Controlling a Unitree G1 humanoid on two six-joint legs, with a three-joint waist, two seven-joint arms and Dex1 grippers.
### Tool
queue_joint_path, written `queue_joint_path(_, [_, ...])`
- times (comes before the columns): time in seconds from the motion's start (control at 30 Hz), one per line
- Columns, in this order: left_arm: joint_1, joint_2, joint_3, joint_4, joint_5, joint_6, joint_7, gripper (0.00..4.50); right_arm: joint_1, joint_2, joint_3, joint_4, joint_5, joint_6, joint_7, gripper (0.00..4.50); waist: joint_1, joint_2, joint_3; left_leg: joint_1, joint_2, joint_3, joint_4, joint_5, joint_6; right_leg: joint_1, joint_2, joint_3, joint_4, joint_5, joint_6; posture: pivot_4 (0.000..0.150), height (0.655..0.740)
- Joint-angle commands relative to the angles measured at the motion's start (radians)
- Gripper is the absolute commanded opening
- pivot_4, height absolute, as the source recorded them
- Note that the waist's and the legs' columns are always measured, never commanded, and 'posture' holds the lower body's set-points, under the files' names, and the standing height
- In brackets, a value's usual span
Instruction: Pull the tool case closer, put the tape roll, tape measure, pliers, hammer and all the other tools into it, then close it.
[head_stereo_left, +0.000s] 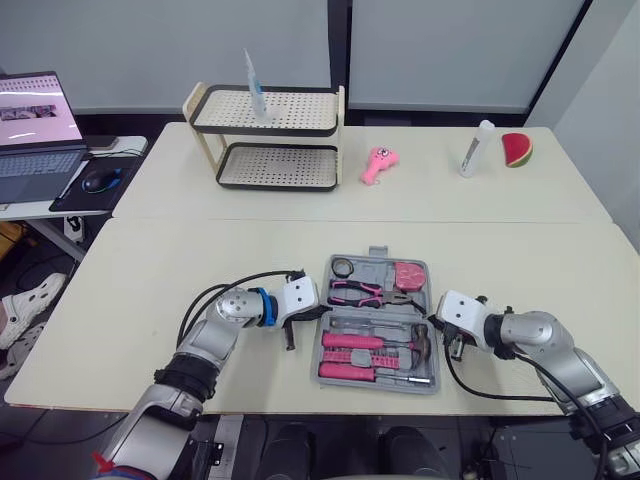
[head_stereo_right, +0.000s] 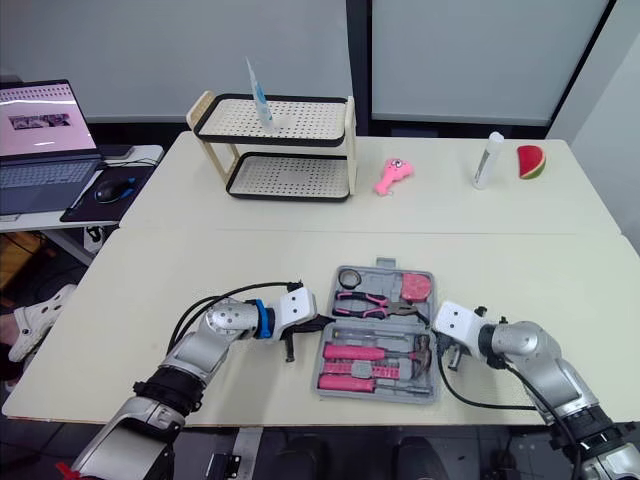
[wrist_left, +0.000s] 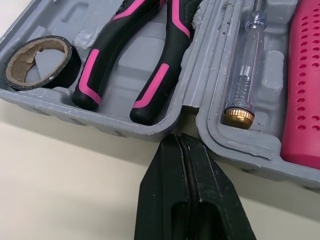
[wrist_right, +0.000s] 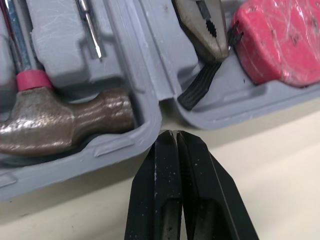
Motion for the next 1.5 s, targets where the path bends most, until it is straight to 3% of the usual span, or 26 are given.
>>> queue_joint_path(0.03, [0.008,-0.019,-0.027,-0.073,-0.014,-0.005,-0.030,0.00,-0.010,0.012,0.028,-0.034,0.007,-0.050,0.036,0.02,0.000,0.000,0.000,0.000,0.000,0.000,0.000,0.000,0.000,0.000,0.000,0.000,0.000,0.000,0.000,0.150,0.7290])
queue_joint_path(0.63, [0.075,0.003,-0.048,-0.229,-0.021,0.085,-0.079,0.00,0.035,-0.012,0.018,-0.082,0.000,-0.031,0.067,0.02,0.001,0.000,0.000,0.000,0.000,0.000,0.000,0.000,0.000,0.000,0.000,0.000,0.000,0.000,0.000,0.150,0.7290])
queue_joint_path(1.5, [0.089,0.021,-0.045,-0.238,-0.010,0.093,-0.070,0.00,0.055,0.007,0.028,-0.112,-0.007,0.010,0.082,0.02,0.000,0.000,0.000,0.000,0.000,0.000,0.000,0.000,0.000,0.001,0.000,0.000,0.000,0.000,0.000,0.150,0.7290])
